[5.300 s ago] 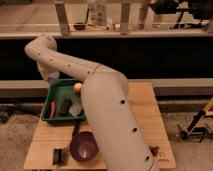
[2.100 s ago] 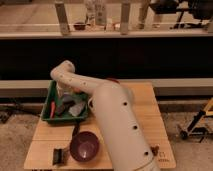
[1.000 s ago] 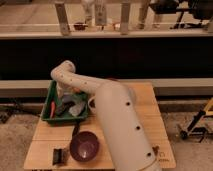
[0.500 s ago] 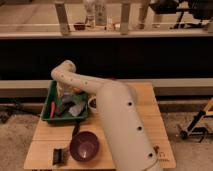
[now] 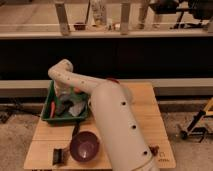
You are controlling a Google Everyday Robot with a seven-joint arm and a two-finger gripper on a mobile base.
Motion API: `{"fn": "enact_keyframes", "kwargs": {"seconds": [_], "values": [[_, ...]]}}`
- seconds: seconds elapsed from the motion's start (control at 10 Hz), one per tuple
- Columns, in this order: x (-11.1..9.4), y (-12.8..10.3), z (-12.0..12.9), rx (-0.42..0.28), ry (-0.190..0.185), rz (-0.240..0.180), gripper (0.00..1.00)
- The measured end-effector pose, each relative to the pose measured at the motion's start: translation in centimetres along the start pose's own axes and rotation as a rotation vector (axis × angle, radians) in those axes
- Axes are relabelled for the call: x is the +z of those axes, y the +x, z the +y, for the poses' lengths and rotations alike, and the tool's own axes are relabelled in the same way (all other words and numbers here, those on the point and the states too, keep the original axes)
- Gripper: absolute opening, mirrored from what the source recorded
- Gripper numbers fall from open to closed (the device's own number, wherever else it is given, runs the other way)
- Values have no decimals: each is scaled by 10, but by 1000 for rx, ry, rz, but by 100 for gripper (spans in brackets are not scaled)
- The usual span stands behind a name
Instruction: Place sponge in tray
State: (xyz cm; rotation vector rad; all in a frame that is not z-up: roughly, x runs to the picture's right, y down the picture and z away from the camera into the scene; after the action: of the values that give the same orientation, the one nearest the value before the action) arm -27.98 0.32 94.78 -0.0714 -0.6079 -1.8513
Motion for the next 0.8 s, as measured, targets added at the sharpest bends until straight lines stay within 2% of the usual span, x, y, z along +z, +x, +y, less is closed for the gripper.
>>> {"fn": "enact_keyframes", "kwargs": {"seconds": [0.5,0.8], "values": [[5,6,-9,-52,39,12,80],[9,4,-12,-88,24,-21,80]]}}
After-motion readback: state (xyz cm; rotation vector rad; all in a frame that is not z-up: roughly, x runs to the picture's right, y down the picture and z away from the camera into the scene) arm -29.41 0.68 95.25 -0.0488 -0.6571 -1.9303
